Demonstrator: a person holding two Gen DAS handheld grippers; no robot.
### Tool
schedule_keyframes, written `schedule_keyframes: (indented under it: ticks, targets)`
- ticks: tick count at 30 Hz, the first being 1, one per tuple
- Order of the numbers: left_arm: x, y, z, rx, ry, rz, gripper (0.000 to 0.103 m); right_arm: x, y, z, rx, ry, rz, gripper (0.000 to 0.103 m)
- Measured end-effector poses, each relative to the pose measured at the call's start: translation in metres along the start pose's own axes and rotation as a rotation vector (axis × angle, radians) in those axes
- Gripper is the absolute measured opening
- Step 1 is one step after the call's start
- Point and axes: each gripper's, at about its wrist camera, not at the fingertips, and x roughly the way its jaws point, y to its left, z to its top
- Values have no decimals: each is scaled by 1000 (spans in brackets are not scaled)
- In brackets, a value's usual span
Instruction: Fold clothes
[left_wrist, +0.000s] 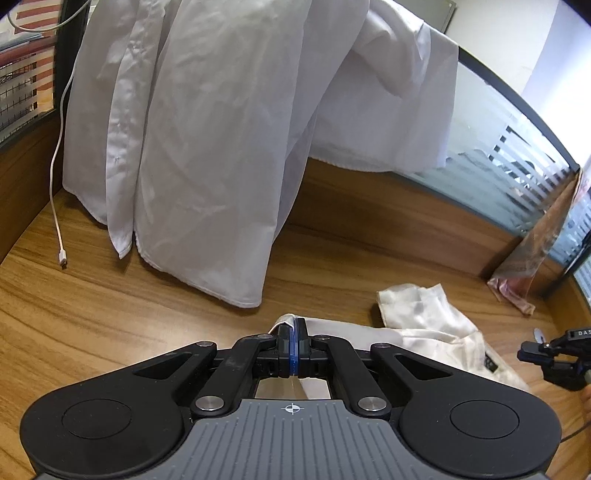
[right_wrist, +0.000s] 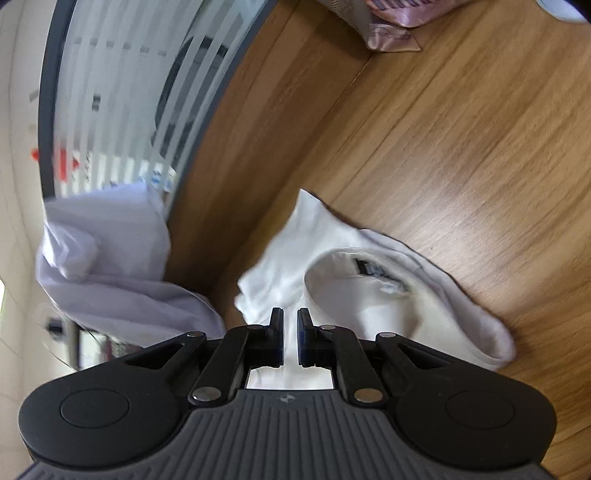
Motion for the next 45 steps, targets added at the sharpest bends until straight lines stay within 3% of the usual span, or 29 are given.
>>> schedule_keyframes:
  ticks: [4, 6, 9, 14, 20, 24, 27, 29, 31, 36, 45]
  targets:
    - [1, 1, -1, -5, 6, 4, 2, 15, 18, 1, -130, 34, -89, 26]
    - [0, 2, 0, -8, 8, 9, 2, 23, 27, 2, -212, 47, -139, 26]
    - [-1, 4, 0, -13, 10, 18, 2, 41, 49, 6, -419, 63, -221, 34]
    - [3, 7, 3, -6, 15, 36, 2, 66, 79, 3, -835, 126, -328, 65]
    - [10, 10, 8, -5, 21, 49, 2, 102, 93, -3, -1198, 270, -357, 66]
    - [11, 11, 9, -6, 26, 58, 2, 115, 89, -6, -1306, 368, -351, 59]
    - [8, 9, 8, -5, 30, 63, 2, 118, 82, -6, -1322, 425, -347, 36]
    - [5, 6, 6, -2, 34, 63, 2, 112, 78, -7, -1294, 434, -340, 7]
    - [1, -1, 3, 13, 40, 55, 2, 102, 75, -9, -1273, 418, -342, 6]
    - [-13, -33, -6, 68, 55, 1, 2, 49, 72, -14, -1248, 254, -414, 5]
    - [-39, -163, -27, 234, 69, -261, 2, -115, 43, 1, -1122, -91, -635, 4]
